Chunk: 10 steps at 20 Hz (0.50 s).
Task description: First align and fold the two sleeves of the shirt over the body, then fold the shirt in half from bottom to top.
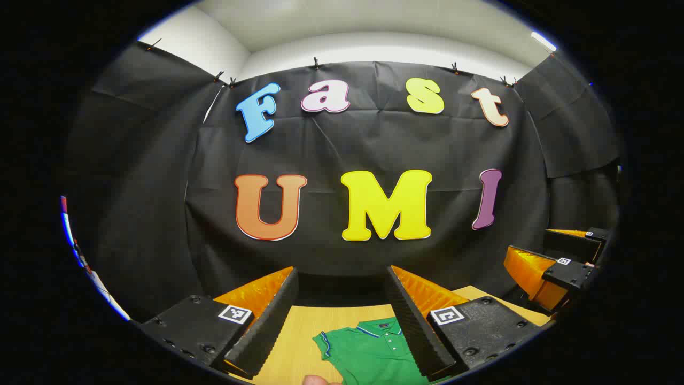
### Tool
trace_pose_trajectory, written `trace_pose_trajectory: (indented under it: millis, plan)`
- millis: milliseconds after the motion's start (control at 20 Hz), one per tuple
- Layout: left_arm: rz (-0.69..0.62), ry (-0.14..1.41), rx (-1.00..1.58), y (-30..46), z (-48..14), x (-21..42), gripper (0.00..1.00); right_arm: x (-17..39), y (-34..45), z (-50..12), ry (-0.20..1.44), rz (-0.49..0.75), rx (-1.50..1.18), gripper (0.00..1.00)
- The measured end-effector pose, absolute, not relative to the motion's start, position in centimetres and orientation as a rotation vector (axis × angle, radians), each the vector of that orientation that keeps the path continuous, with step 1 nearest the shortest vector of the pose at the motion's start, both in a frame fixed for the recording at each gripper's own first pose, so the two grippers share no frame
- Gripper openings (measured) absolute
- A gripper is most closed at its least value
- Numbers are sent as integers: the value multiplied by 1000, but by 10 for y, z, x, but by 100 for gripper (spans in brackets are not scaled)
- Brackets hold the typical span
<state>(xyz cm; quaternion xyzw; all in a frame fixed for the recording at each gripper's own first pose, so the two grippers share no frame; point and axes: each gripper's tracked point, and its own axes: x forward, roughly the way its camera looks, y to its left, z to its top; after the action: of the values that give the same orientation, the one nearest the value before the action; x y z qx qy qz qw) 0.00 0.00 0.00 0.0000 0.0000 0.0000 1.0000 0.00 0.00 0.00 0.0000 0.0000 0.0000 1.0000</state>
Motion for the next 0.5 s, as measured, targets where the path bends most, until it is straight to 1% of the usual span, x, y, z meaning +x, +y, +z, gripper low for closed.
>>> trace_pose_trajectory:
  millis: [200,500]
  plan:
    - [-14,43,-52,4,-13,-8,100,-6,20,3,2,19,-9,96]
    - [17,23,-30,24,-3,-18,100,-15,48,9,-4,81,-14,95]
